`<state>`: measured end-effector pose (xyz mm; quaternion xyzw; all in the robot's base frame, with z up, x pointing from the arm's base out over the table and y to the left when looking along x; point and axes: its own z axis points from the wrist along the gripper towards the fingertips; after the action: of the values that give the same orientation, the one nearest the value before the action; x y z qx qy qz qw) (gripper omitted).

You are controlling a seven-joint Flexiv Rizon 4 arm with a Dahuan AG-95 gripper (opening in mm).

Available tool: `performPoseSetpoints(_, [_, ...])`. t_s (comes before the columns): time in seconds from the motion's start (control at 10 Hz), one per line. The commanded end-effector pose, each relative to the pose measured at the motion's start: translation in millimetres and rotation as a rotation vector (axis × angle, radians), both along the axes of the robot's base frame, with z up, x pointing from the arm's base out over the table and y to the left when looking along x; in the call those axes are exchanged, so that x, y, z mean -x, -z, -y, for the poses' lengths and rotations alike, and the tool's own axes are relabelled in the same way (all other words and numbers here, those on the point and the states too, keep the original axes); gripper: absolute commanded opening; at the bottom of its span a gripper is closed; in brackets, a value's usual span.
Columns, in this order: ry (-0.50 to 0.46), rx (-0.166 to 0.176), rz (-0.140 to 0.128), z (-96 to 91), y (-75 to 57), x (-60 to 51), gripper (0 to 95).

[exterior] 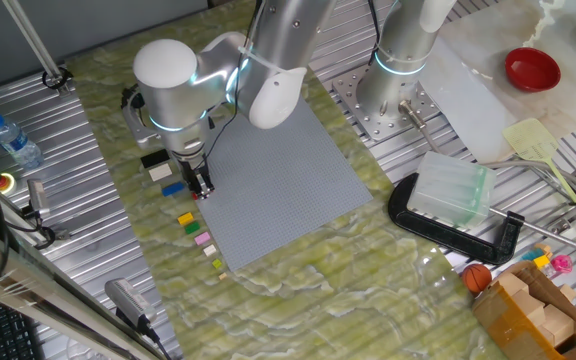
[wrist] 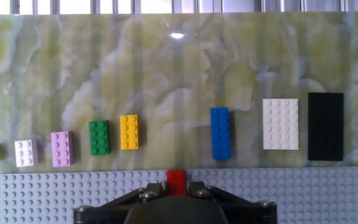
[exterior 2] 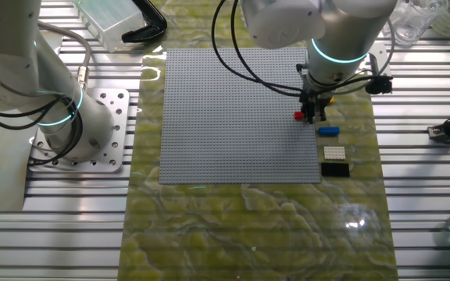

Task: Build with small Lego blocks

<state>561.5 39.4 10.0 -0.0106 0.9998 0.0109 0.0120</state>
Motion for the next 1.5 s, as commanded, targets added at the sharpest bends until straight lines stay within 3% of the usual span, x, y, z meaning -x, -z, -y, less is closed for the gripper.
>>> performPoseSetpoints(0.1, [-0.002,0.001,0.001,2.0,-1.8,-0.8,38.0])
performPoseSetpoints(0.6, [-0.01,0.001,-0.002,2.2,-7.0,-1.2,38.0])
performPoseSetpoints(1.0, [-0.013,0.001,-0.013,1.9,-35.0,-1.5,38.0])
performPoseSetpoints(1.1, [-0.009,0.001,-0.013,1.4,-38.4,-1.0,19.0])
performPoseSetpoints(1.3, [0.002,0.003,-0.009,-1.3,-39.8,-0.2,19.0])
performPoseSetpoints(1.4, [0.007,0.009,-0.005,-3.3,-40.8,1.5,0.0])
performPoseSetpoints(1.5, [-0.002,0.012,-0.004,-3.6,-40.8,2.4,0.0])
